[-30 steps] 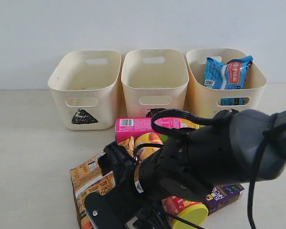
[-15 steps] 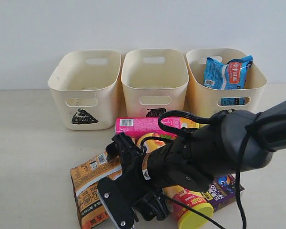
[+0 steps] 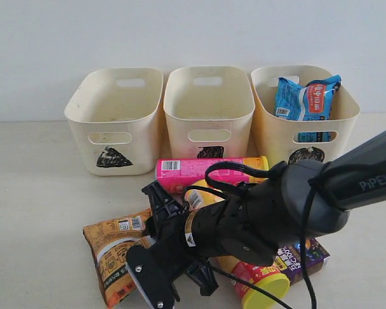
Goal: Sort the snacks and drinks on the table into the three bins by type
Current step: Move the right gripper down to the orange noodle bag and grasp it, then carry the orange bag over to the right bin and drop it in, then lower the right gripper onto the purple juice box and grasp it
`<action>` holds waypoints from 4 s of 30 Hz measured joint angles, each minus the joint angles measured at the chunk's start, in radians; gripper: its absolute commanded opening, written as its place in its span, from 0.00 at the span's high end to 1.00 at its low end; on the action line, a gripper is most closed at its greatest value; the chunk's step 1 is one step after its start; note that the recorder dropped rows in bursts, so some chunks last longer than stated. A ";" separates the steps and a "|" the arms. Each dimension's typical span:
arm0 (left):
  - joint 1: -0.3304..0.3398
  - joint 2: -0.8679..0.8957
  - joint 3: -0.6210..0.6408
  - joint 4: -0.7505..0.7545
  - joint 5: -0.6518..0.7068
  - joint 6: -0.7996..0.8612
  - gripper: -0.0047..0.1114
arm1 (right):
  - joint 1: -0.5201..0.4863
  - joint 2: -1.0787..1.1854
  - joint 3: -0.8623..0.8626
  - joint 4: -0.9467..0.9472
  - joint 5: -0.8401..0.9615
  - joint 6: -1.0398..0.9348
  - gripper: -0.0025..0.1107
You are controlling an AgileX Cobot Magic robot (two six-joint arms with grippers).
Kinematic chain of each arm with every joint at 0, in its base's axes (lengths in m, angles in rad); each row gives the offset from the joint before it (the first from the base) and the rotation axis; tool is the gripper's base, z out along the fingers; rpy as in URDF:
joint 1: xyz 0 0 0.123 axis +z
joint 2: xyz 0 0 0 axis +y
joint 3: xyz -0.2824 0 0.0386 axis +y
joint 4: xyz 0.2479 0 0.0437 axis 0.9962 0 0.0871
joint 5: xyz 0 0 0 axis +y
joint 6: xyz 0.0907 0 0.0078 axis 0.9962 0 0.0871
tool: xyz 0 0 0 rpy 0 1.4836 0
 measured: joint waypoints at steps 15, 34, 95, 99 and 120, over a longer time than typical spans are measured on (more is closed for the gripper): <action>0.000 0.000 0.000 0.000 0.000 0.000 0.93 | 0.000 -0.160 0.005 -0.002 0.006 0.112 0.98; 0.000 0.000 0.000 0.000 0.000 0.000 0.93 | -0.112 -0.515 0.013 0.075 0.108 0.332 0.98; 0.000 0.000 0.000 0.000 0.000 0.000 0.93 | -0.816 -0.085 -0.883 0.690 1.051 0.666 0.98; 0.000 0.000 0.000 0.000 0.000 0.000 0.93 | -0.816 -0.119 -0.883 0.663 1.318 0.608 0.98; 0.000 0.000 0.000 0.000 0.000 0.000 0.93 | -0.485 -0.380 -0.168 0.657 1.343 0.032 0.72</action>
